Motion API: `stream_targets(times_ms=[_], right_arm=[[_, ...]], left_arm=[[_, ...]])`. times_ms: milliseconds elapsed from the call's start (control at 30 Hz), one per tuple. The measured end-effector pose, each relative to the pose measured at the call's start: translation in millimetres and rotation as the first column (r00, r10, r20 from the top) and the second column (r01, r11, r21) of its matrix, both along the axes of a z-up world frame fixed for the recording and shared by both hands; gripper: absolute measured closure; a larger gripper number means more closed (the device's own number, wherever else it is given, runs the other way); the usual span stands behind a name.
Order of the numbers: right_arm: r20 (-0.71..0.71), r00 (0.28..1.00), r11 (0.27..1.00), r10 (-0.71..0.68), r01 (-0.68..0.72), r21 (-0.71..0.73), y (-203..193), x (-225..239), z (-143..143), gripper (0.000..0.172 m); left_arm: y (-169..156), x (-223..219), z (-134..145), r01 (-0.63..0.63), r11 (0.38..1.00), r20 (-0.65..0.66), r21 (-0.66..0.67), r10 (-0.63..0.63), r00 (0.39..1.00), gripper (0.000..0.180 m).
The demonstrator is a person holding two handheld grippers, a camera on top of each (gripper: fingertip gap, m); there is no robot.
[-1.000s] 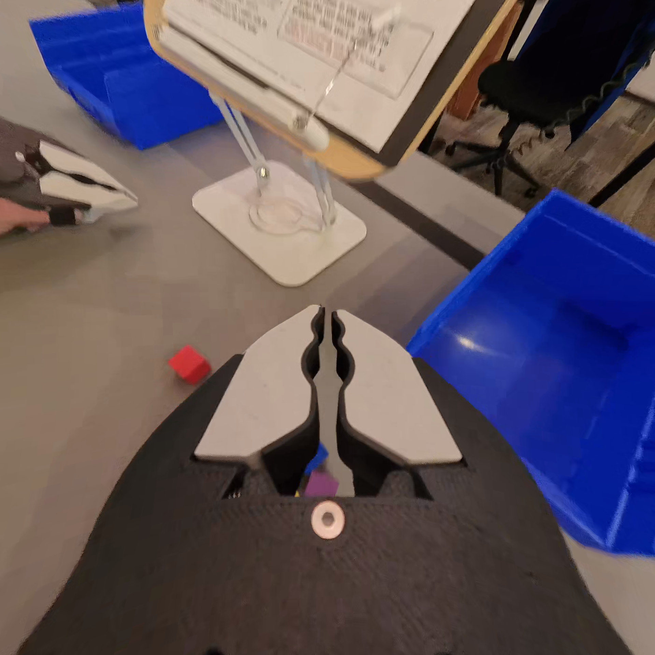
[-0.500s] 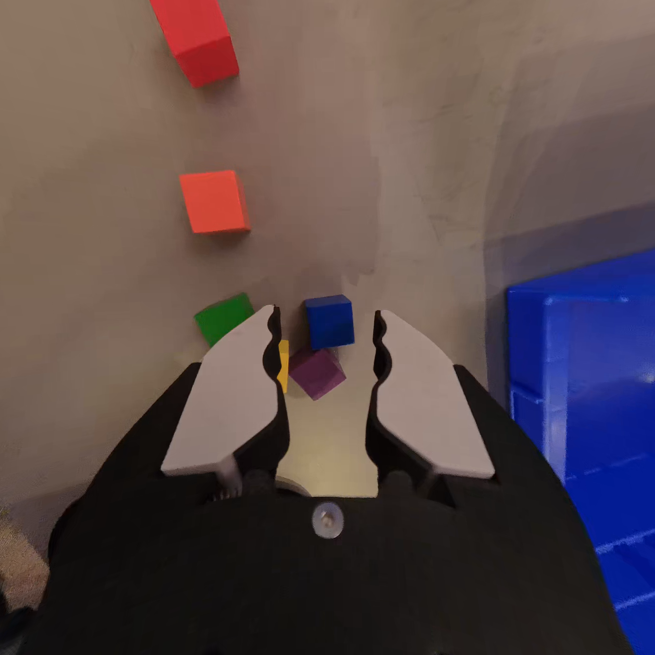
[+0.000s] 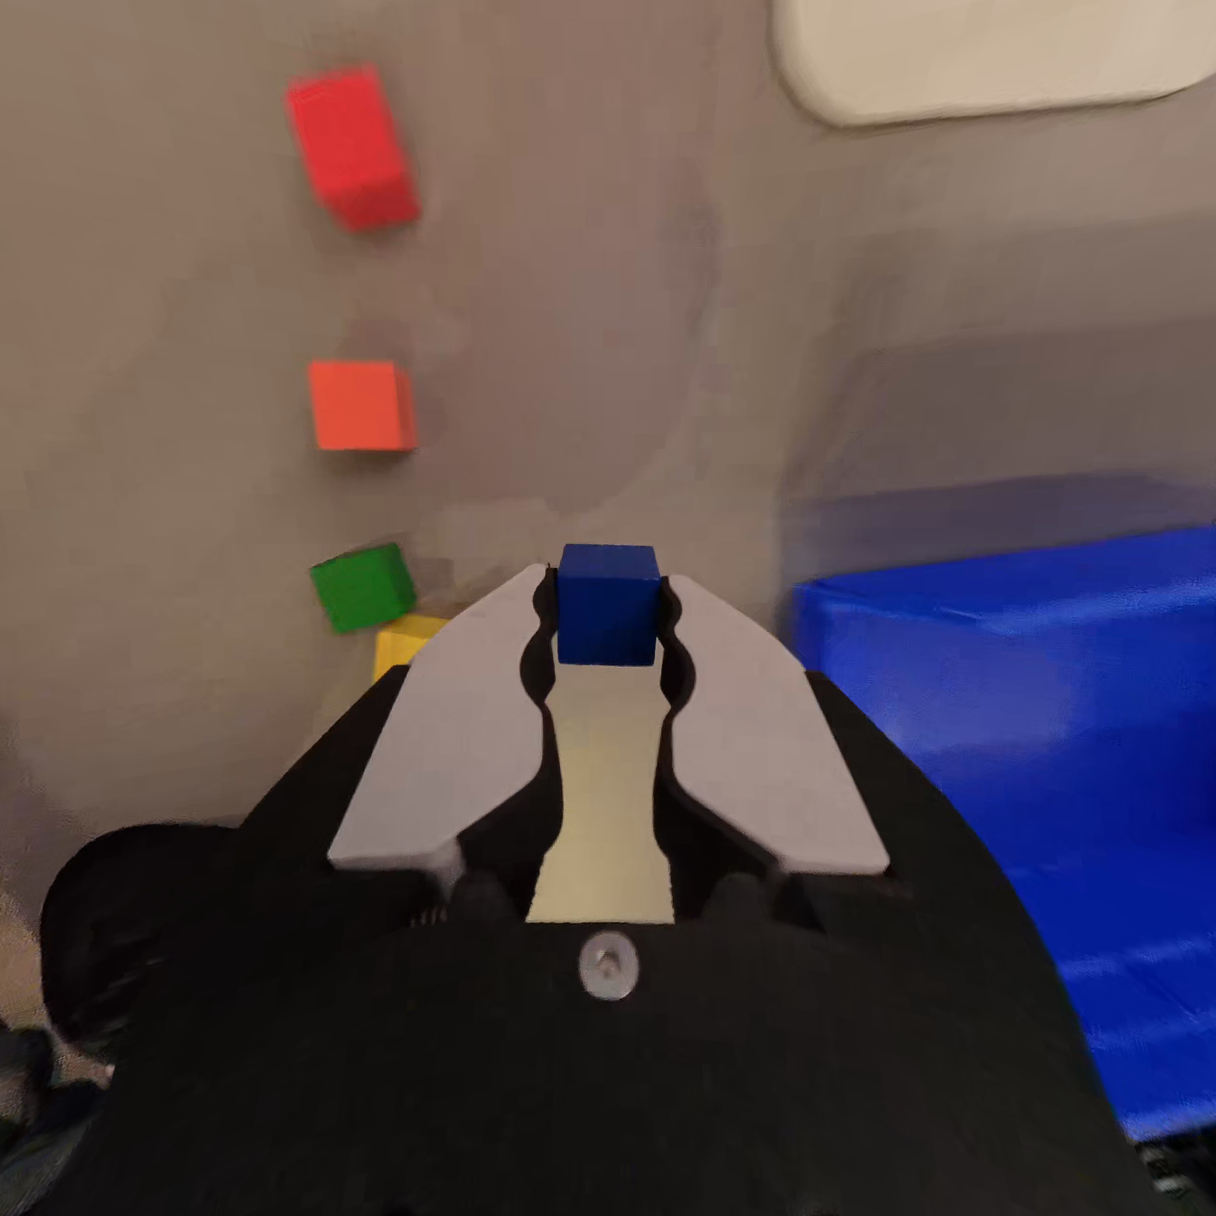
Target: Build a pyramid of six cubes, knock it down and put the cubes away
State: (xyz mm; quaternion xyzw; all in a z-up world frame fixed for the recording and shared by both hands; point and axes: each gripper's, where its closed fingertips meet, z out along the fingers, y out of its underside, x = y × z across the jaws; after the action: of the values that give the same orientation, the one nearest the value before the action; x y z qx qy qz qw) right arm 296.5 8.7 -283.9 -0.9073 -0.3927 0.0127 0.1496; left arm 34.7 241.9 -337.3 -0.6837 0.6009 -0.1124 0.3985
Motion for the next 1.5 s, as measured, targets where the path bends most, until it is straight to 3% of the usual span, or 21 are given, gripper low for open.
stream_targets(times_ms=[133, 233, 467, 767, 800, 867, 1033, 1133, 1200, 1333, 1500], right_arm=[[-0.017, 0.985, 0.968, -0.17, 0.17, 0.187, 48.6, 51.7, 64.8, 0.143], [0.013, 0.954, 0.93, -0.299, 0.288, 0.226, 84.7, 111.7, 76.4, 0.142], [-0.037, 0.841, 0.835, -0.54, 0.541, 0.099, 143.5, 201.2, 18.4, 0.143], [0.018, 0.772, 0.772, -0.635, 0.635, -0.011, 173.7, 230.3, -50.9, 0.143], [0.023, 0.773, 0.772, -0.635, 0.635, -0.015, 175.2, 230.9, -53.9, 0.141], [0.043, 0.764, 0.765, -0.643, 0.644, 0.009, 176.6, 235.1, -49.9, 0.12], [0.031, 0.77, 0.766, -0.637, 0.627, 0.142, 148.8, 227.6, 14.0, 0.122], [-0.017, 0.854, 0.841, -0.52, 0.516, 0.162, 102.4, 176.2, 56.7, 0.135], [-0.09, 0.892, 0.886, -0.442, 0.45, 0.109, 63.0, 124.4, 68.1, 0.138], [-0.102, 0.901, 0.906, -0.423, 0.419, -0.059, -13.1, 48.6, 38.7, 0.139], [-0.104, 0.849, 0.852, -0.517, 0.5, -0.158, -47.2, 14.0, -16.5, 0.13]], left_arm=[[0.6, -0.1, -1.1, -0.005, 1.0, -0.009, 0.004, 0.005, 1.0, 0.18], [1.0, -0.1, -1.3, -0.007, 1.0, -0.009, 0.001, 0.007, 1.0, 0.18], [1.2, 0.3, -1.7, -0.007, 1.0, -0.007, -0.008, 0.007, 1.0, 0.18], [1.2, 0.6, -2.1, -0.005, 1.0, -0.005, -0.023, 0.004, 1.0, 0.18], [1.2, 0.6, -2.1, -0.005, 1.0, -0.005, -0.023, 0.004, 1.0, 0.18], [1.2, 0.6, -2.1, -0.005, 1.0, -0.005, -0.025, 0.004, 1.0, 0.18], [1.3, 0.6, -2.3, -0.005, 0.999, -0.004, -0.033, 0.005, 1.0, 0.18], [1.3, 0.5, -2.4, -0.006, 0.999, -0.004, -0.036, 0.006, 1.0, 0.18], [1.4, 0.4, -2.4, -0.008, 0.999, -0.004, -0.038, 0.008, 1.0, 0.18], [1.7, 0.3, -2.7, -0.012, 0.999, -0.003, -0.045, 0.012, 1.0, 0.18], [1.9, 0.0, -2.7, -0.016, 0.999, -0.003, -0.045, 0.016, 1.0, 0.18]])
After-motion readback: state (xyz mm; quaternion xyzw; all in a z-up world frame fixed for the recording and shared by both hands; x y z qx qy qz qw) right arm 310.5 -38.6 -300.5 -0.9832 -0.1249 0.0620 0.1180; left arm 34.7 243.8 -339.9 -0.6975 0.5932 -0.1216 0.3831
